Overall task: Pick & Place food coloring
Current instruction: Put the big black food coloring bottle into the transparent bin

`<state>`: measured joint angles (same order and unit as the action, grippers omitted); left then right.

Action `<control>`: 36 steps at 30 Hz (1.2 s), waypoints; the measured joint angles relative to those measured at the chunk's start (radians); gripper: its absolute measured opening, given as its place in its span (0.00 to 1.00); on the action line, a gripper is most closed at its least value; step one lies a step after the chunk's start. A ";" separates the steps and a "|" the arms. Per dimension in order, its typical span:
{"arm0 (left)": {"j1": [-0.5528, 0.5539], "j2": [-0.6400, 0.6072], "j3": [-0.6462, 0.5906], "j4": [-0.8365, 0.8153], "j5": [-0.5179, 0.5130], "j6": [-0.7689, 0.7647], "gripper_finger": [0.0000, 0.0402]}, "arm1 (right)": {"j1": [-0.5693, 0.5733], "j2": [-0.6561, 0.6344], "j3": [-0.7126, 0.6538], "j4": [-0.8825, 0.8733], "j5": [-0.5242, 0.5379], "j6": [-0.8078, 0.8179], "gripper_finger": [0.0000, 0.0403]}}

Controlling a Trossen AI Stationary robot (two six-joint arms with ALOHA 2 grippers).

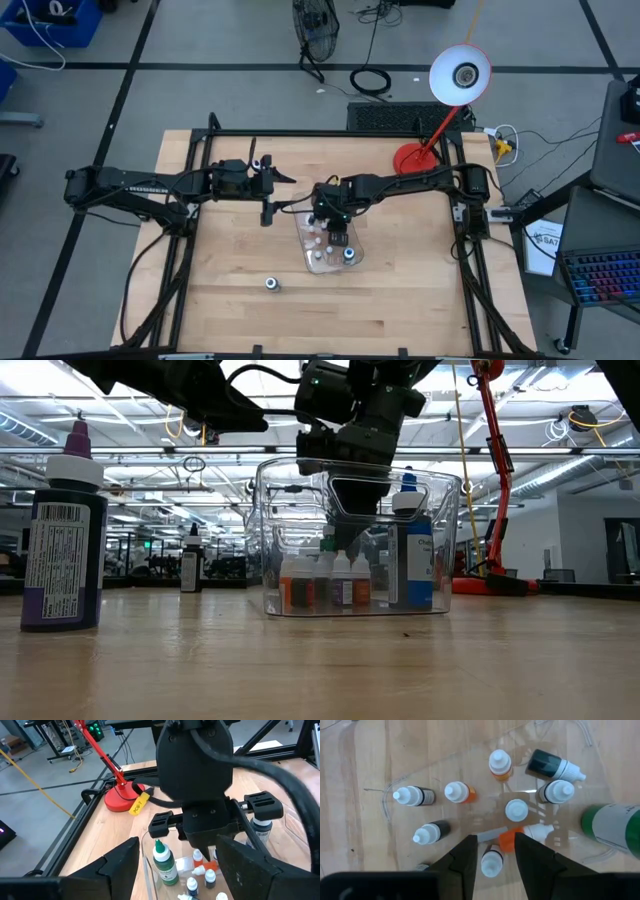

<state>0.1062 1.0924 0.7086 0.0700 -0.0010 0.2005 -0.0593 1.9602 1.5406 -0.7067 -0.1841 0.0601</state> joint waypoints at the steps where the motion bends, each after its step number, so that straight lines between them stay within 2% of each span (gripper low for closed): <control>1: 0.000 0.000 0.000 0.000 0.000 0.000 0.65 | -0.001 -0.007 -0.001 -0.001 0.000 0.004 0.29; 8: -0.001 0.000 0.000 0.000 0.000 -0.024 0.67 | -0.005 -0.141 -0.001 0.000 0.000 0.034 0.27; 14: -0.001 0.000 0.001 -0.043 0.000 -0.068 0.67 | 0.020 -0.350 -0.040 0.030 0.002 0.020 0.27; 18: -0.001 0.000 0.001 -0.082 -0.001 -0.070 0.67 | 0.061 -0.551 -0.237 0.222 0.009 -0.014 0.27; 24: 0.000 0.000 0.001 -0.100 -0.009 -0.115 0.67 | 0.080 -0.888 -0.640 0.536 0.230 -0.027 0.26; 28: 0.000 0.000 0.001 -0.103 -0.008 -0.117 0.67 | 0.080 -1.096 -0.878 0.717 0.320 -0.026 0.26; 31: 0.000 0.000 0.001 -0.104 -0.008 -0.118 0.67 | 0.079 -1.227 -0.992 0.761 0.365 -0.016 0.26; 36: 0.000 0.000 0.001 -0.105 -0.008 -0.121 0.67 | 0.079 -1.453 -1.103 0.743 0.367 0.007 0.26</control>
<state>0.1062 1.0927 0.7097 -0.0348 -0.0093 0.0798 0.0196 0.5077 0.4375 0.0367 0.1831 0.0671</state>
